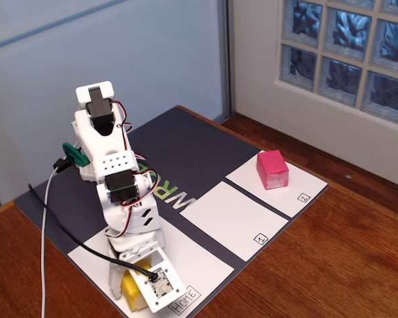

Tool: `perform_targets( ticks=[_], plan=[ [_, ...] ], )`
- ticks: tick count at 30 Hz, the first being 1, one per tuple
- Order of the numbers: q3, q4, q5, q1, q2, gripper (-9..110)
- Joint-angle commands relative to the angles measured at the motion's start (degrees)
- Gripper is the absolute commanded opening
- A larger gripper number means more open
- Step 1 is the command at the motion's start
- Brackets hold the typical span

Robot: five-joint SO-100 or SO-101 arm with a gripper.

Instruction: Move box yellow to home

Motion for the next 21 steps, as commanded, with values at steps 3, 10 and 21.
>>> perform_targets(
  ticks=[3,10,21],
  plan=[
    [-1.1,1.1,0.9,-1.1,6.0,31],
    [-1.1,2.0,1.6,-0.8,8.1,31],
    [-1.1,2.5,1.6,0.4,12.1,30]
  ],
)
